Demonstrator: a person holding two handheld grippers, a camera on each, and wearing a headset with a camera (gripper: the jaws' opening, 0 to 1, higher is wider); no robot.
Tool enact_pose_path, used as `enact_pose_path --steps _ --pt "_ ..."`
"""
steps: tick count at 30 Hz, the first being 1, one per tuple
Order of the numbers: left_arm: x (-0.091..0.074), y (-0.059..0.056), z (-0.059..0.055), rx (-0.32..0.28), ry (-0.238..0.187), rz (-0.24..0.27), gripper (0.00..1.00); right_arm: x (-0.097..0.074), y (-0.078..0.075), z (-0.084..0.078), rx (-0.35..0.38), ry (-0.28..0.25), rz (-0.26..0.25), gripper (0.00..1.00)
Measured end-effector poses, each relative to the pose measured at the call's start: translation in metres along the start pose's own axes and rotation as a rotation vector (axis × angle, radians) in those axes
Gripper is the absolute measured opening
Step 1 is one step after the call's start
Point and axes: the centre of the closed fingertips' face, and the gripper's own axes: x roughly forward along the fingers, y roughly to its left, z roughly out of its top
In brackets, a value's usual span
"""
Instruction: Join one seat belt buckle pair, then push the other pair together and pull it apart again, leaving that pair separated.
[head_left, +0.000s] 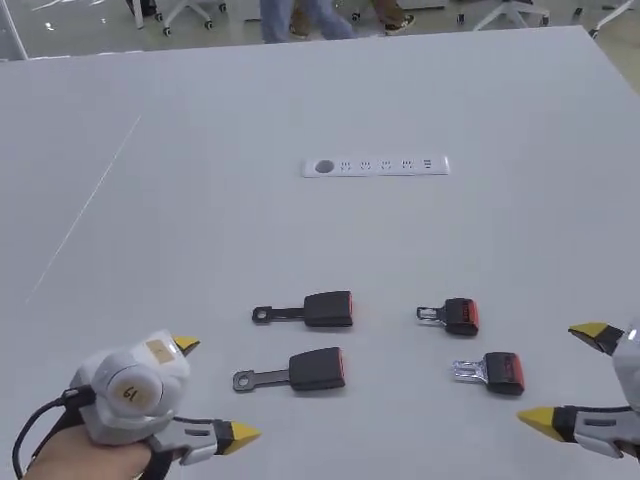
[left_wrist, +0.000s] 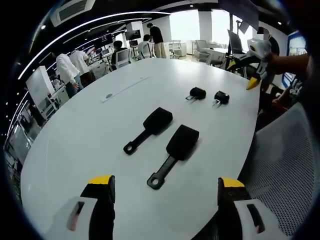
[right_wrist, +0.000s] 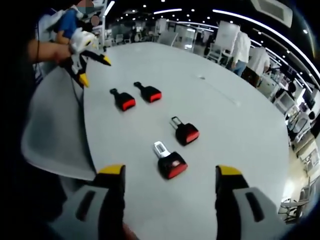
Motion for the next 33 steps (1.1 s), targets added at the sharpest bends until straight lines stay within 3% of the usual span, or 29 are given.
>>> enact_pose_path --steps 8,16,19,26,31,33 --pt "0.017 -0.003 0.019 0.099 -0.021 -0.048 0.83 0.01 0.001 0.004 -0.049 0.016 0.041 0.72" --pt "0.036 -0.014 0.023 0.185 0.028 -0.153 0.77 0.023 0.008 0.004 -0.105 0.048 0.118 0.64" --pt "0.045 -0.019 0.022 0.194 0.057 -0.203 0.74 0.028 0.012 0.0 -0.123 0.073 0.153 0.63" --pt "0.061 -0.022 0.025 0.196 0.078 -0.245 0.7 0.04 0.009 -0.005 -0.152 0.103 0.191 0.61" --pt "0.073 -0.026 0.026 0.205 0.082 -0.283 0.57 0.049 0.005 -0.008 -0.165 0.121 0.195 0.61" --pt "0.079 -0.026 0.028 0.215 0.087 -0.286 0.57 0.051 0.003 -0.008 -0.165 0.125 0.196 0.61"
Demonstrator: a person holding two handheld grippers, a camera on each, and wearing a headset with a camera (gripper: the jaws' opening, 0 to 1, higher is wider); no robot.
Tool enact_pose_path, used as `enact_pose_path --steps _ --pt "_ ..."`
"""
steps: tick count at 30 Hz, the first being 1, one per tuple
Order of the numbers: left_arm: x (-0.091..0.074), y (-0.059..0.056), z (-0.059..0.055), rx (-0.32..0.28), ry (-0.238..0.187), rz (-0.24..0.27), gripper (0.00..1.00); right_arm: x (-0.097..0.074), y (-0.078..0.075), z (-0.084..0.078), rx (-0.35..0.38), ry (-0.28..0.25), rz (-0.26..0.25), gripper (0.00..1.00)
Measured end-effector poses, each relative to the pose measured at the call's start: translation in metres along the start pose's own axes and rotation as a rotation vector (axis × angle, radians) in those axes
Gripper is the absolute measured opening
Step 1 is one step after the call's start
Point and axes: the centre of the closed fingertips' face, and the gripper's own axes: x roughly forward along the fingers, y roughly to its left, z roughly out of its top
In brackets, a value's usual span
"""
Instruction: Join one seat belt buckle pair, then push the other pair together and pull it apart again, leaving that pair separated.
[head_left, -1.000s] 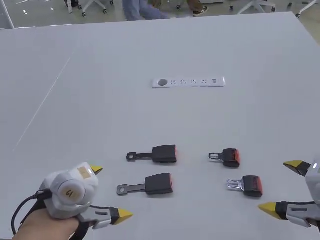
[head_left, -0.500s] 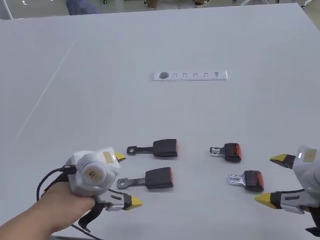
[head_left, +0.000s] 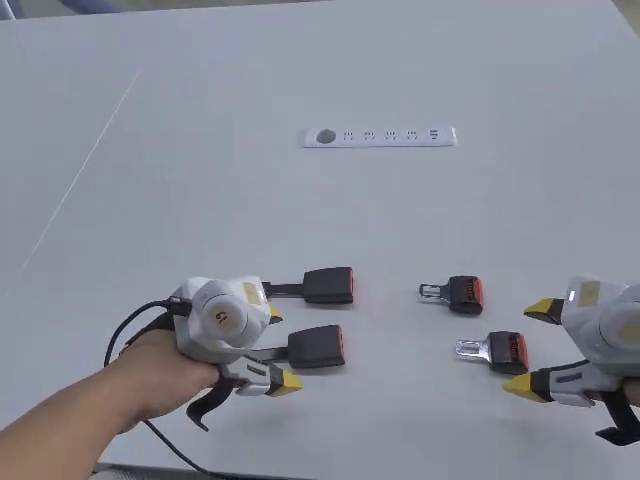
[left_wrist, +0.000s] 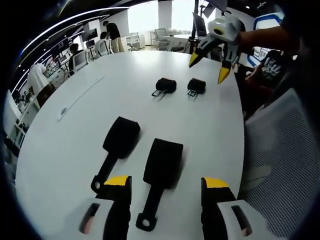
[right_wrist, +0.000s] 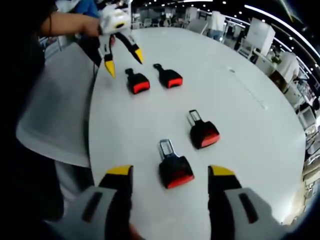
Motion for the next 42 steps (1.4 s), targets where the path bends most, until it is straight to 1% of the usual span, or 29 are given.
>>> enact_pose_path --steps 5,6,8,9,13,17,20,22,23,25,26,27,29,33,35,36,39,42 --pt "0.009 0.004 0.004 0.015 0.012 -0.016 0.56 0.007 0.0 -0.005 -0.007 0.017 0.034 0.57" --pt "0.011 0.005 0.005 0.016 0.015 -0.023 0.55 0.009 0.001 -0.005 -0.012 0.02 0.047 0.57" --pt "0.014 0.007 0.006 0.018 0.021 -0.027 0.53 0.012 0.002 -0.008 -0.017 0.027 0.066 0.54" --pt "0.016 0.008 0.005 0.019 0.026 -0.028 0.52 0.016 -0.001 -0.01 -0.022 0.028 0.069 0.53" --pt "0.021 0.008 0.006 0.026 0.032 -0.051 0.45 0.021 -0.004 -0.015 -0.019 0.035 0.082 0.51" --pt "0.028 0.005 0.003 0.045 0.053 -0.074 0.42 0.024 -0.006 -0.02 -0.019 0.05 0.096 0.49" --pt "0.03 0.009 0.006 0.044 0.037 -0.063 0.41 0.025 -0.006 -0.023 -0.027 0.06 0.104 0.47" --pt "0.03 0.008 0.008 0.046 0.025 -0.077 0.38 0.026 -0.006 -0.024 -0.033 0.064 0.108 0.46" --pt "0.03 0.006 0.008 0.053 0.027 -0.086 0.37 0.027 -0.006 -0.025 -0.038 0.069 0.112 0.46" --pt "0.031 0.003 0.004 0.084 0.049 -0.105 0.36 0.03 -0.007 -0.026 -0.04 0.076 0.12 0.45" --pt "0.031 0.002 0.001 0.123 0.069 -0.112 0.35 0.03 -0.006 -0.027 -0.041 0.079 0.124 0.45" --pt "0.032 0.003 -0.001 0.159 0.072 -0.109 0.35 0.031 -0.005 -0.026 -0.046 0.084 0.13 0.45" --pt "0.034 0.002 -0.004 0.159 0.083 -0.111 0.36 0.032 -0.005 -0.026 -0.053 0.088 0.135 0.44" --pt "0.035 0.006 -0.005 0.176 0.086 -0.111 0.33 0.037 -0.005 -0.027 -0.071 0.1 0.145 0.43" --pt "0.036 0.007 -0.006 0.182 0.089 -0.114 0.33 0.039 -0.005 -0.028 -0.084 0.106 0.147 0.42" --pt "0.037 0.006 -0.006 0.193 0.092 -0.117 0.33 0.039 -0.006 -0.028 -0.086 0.108 0.148 0.42" --pt "0.038 0.006 -0.008 0.253 0.108 -0.128 0.33 0.039 -0.007 -0.026 -0.084 0.102 0.151 0.4" --pt "0.039 0.005 -0.007 0.262 0.12 -0.137 0.33 0.038 -0.005 -0.026 -0.098 0.111 0.157 0.39"
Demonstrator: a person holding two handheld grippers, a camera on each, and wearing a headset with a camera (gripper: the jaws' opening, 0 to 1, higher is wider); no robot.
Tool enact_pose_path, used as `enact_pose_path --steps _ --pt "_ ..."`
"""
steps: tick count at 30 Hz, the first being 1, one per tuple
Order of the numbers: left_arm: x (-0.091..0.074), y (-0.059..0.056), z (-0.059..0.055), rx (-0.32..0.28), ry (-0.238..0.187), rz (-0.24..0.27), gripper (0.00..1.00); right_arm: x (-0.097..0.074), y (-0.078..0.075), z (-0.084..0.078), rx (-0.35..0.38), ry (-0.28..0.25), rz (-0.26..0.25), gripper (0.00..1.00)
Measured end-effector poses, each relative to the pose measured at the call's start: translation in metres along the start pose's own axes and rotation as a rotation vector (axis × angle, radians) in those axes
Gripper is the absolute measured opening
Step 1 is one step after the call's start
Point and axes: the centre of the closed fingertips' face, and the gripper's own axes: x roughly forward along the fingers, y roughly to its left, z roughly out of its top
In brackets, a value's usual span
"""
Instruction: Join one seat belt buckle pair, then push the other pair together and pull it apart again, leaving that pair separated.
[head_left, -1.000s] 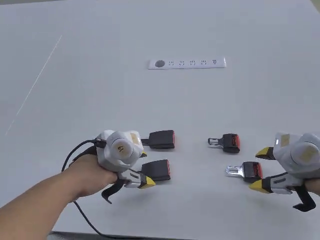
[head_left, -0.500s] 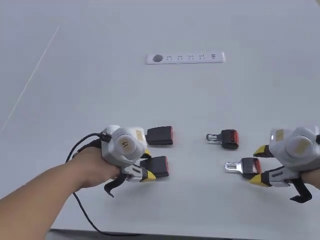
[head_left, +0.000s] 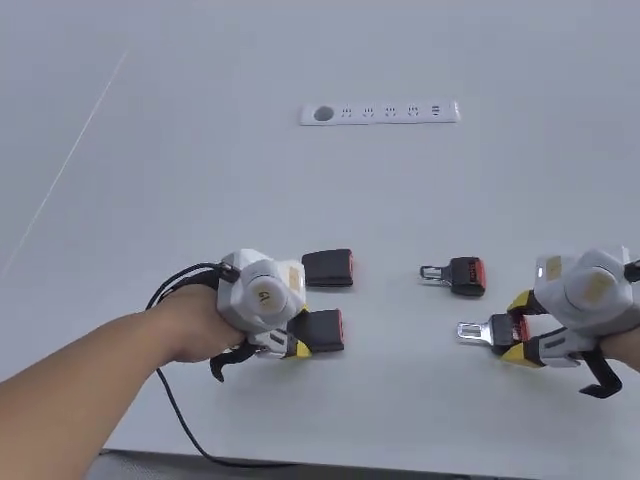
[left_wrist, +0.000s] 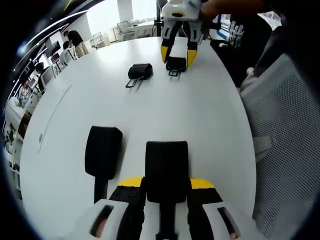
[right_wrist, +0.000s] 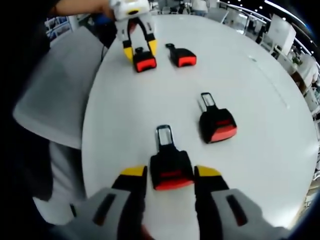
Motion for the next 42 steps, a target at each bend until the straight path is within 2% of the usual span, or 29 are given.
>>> enact_pose_path --steps 3,10,13,17,23,29,36,42 --pt "0.001 0.0 -0.001 0.037 0.012 -0.012 0.33 0.0 -0.001 -0.003 -0.015 0.015 0.002 0.39" --pt "0.004 -0.001 -0.003 0.074 0.035 -0.027 0.33 0.003 -0.003 -0.006 -0.035 0.027 0.019 0.37" --pt "0.004 -0.001 -0.003 0.063 0.035 -0.03 0.33 0.005 -0.003 -0.007 -0.042 0.032 0.026 0.37" --pt "0.005 0.0 -0.003 0.064 0.038 -0.035 0.33 0.006 -0.003 -0.008 -0.1 0.039 0.03 0.36" --pt "0.005 0.0 -0.003 0.048 0.036 -0.048 0.33 0.007 -0.007 -0.007 -0.088 0.016 0.039 0.35" --pt "0.004 -0.001 -0.003 0.044 0.042 -0.043 0.33 0.007 -0.007 -0.007 -0.098 0.026 0.03 0.35" --pt "0.005 0.0 -0.005 0.041 0.047 -0.045 0.33 0.01 0.001 -0.002 -0.106 0.032 0.03 0.35" --pt "0.005 0.0 -0.005 0.043 0.052 -0.049 0.33 0.012 0.003 0.006 -0.098 0.014 0.029 0.35"
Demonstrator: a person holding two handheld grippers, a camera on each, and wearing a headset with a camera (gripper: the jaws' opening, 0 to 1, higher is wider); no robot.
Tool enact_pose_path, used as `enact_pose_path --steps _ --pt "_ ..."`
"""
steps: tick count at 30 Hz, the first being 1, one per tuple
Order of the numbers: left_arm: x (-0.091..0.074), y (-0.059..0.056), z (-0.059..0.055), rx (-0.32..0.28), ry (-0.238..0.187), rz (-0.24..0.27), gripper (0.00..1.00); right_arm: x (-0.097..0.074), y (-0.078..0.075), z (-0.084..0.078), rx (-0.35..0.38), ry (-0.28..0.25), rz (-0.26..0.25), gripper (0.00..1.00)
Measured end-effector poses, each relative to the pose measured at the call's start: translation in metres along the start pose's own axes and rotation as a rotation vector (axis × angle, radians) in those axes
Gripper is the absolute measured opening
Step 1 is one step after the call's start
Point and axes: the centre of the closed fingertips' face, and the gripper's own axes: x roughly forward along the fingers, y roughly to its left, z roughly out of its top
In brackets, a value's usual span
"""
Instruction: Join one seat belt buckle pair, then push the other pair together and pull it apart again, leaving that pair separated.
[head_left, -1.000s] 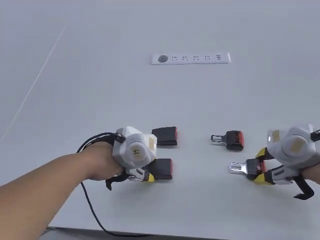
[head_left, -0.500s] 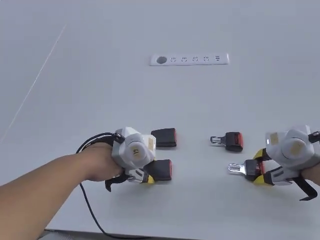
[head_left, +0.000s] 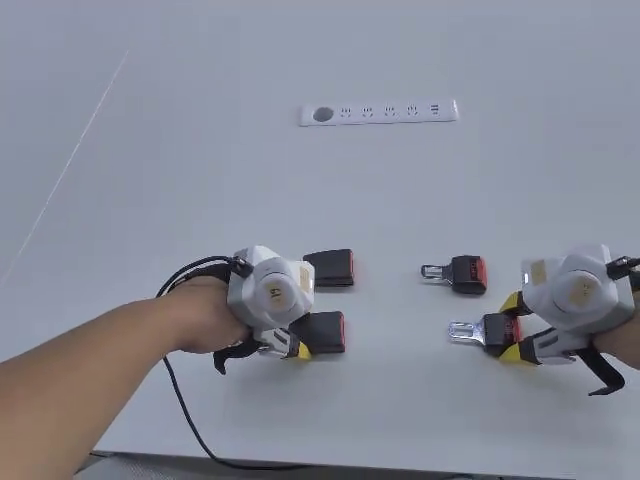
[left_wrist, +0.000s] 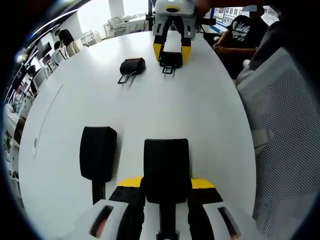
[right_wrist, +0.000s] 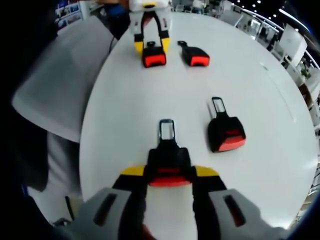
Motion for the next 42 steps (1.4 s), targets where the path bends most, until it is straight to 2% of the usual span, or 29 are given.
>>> enact_pose_path --steps 12,23,28,36,42 --pt "0.0 0.0 -0.002 -0.005 -0.003 -0.001 0.33 0.012 0.01 0.024 0.002 -0.044 0.0 0.35" --pt "0.001 0.0 -0.001 0.003 0.002 -0.002 0.33 0.026 0.018 0.054 -0.015 -0.078 0.012 0.35" --pt "0.002 -0.001 -0.001 0.027 0.014 -0.007 0.33 0.033 0.017 0.068 -0.011 -0.095 0.008 0.35" --pt "0.001 -0.002 0.0 0.03 0.017 -0.01 0.33 0.045 0.024 0.093 -0.049 -0.104 0.023 0.35" --pt "0.0 -0.002 0.0 0.031 0.02 -0.009 0.33 0.052 0.024 0.109 -0.04 -0.116 0.021 0.35"
